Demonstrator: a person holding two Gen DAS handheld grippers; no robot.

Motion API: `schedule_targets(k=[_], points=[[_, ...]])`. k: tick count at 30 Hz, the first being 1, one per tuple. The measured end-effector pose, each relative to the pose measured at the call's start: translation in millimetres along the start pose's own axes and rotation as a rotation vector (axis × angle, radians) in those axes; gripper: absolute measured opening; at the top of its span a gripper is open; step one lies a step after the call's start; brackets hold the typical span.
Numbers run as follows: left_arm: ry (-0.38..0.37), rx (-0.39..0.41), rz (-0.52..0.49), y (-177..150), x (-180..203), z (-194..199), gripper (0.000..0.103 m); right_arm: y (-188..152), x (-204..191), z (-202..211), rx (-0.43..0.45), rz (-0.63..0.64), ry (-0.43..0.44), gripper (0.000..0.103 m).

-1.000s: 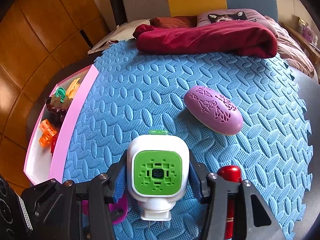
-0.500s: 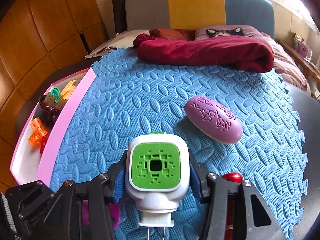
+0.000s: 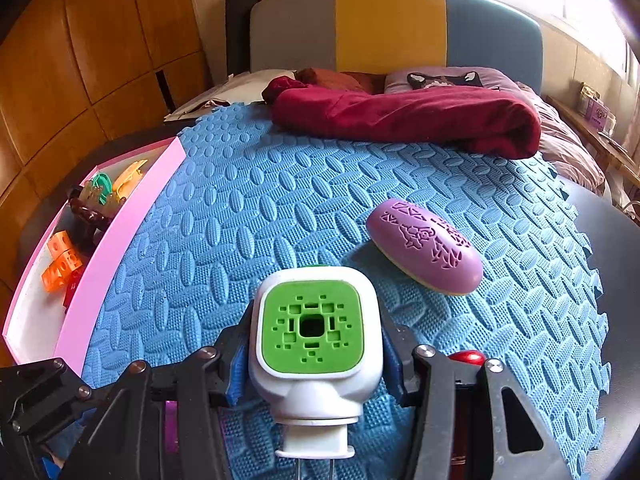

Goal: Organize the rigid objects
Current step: 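Lower the magenta dome into the white tray and open the left gripper while the right gripper holds the plug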

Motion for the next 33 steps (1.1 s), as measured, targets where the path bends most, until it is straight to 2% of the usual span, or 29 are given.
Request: schedule_targets(k=[7, 12, 18, 26, 33], points=[[-0.042, -0.021, 0.063, -1.5, -1.6, 7.7, 0.033, 0.1, -0.2, -0.2, -0.001, 0.001, -0.001, 0.054], [-0.064, -0.002, 0.092, 3.5, -4.8, 27.7, 0.033, 0.0, -0.2, -0.2, -0.001, 0.000, 0.001, 0.054], [-0.056, 0.031, 0.133, 14.1, -17.8, 50.5, 0.033, 0.0, -0.1, 0.2, -0.001, 0.000, 0.000, 0.054], [0.005, 0.070, 0.123, 21.9, -36.7, 82.0, 0.033, 0.0, 0.0, -0.2, -0.002, 0.003, -0.003, 0.054], [0.107, 0.112, 0.196, 29.1, -83.6, 111.1, 0.033, -0.2, -1.0, -0.5, -0.003, 0.013, -0.012, 0.054]])
Point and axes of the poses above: each gripper's, at about its wrist camera, not at the fingertips, and z roughly against the way its jaws point, x to its right, y to its top, the point moved 8 cm from there along -z, roughly the way its jaws point, and after that the axes turned 9 degrees about x, right-handed, at the moved point
